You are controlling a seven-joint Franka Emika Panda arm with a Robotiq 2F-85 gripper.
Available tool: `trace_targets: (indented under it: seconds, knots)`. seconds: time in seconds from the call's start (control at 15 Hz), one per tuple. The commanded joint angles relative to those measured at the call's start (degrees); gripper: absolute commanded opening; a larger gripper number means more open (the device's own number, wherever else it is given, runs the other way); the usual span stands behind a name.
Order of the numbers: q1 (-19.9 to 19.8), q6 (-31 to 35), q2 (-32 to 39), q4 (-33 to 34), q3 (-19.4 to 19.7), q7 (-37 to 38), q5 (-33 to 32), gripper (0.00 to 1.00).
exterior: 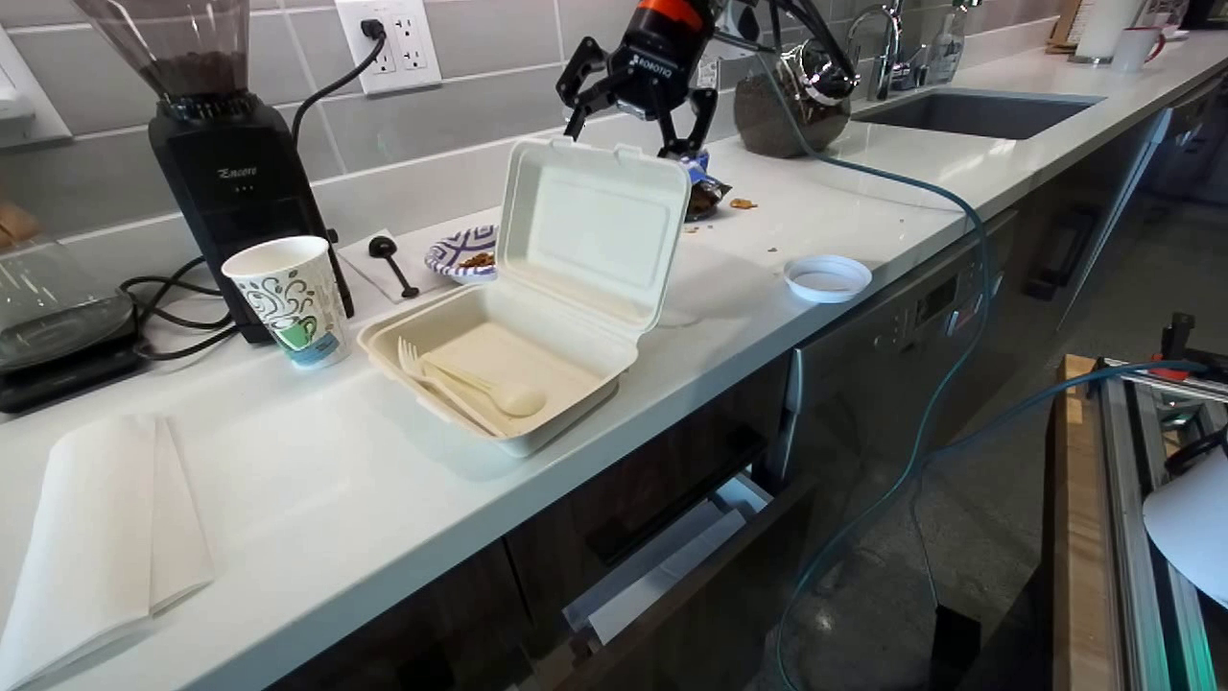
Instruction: Close the takeaway pack
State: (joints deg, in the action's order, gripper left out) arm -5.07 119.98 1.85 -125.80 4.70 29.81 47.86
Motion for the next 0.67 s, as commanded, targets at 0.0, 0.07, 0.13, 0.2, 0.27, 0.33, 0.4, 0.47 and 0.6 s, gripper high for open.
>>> trace_targets:
  seconds: [0.0,0.07,0.13,0.2,0.27,0.33,0.4,0.47,0.6]
  knots:
    - [0.41,-1.88,0.88,1.58,-0.21,-1.08,-0.68,1.0]
    - [0.52,-1.97,1.07,1.83,-0.33,-1.37,-0.55,1.0]
    - [0.63,-2.07,1.39,2.24,-0.51,-1.64,-0.49,1.0]
    - [0.79,-2.05,1.7,2.64,-0.66,-1.68,-0.58,1.0]
    - [0.92,-1.91,2.01,3.04,-0.77,-1.67,-0.62,1.0]
    - [1.05,-1.9,2.28,3.4,-0.84,-1.83,-0.53,1.0]
    - [1.25,-1.75,2.62,3.87,-0.98,-1.77,-0.62,1.0]
    - [1.36,-1.88,2.79,4.19,-1.06,-1.87,-0.74,1.0]
    - [1.64,-1.95,3.24,5.01,-1.36,-1.85,-0.94,1.0]
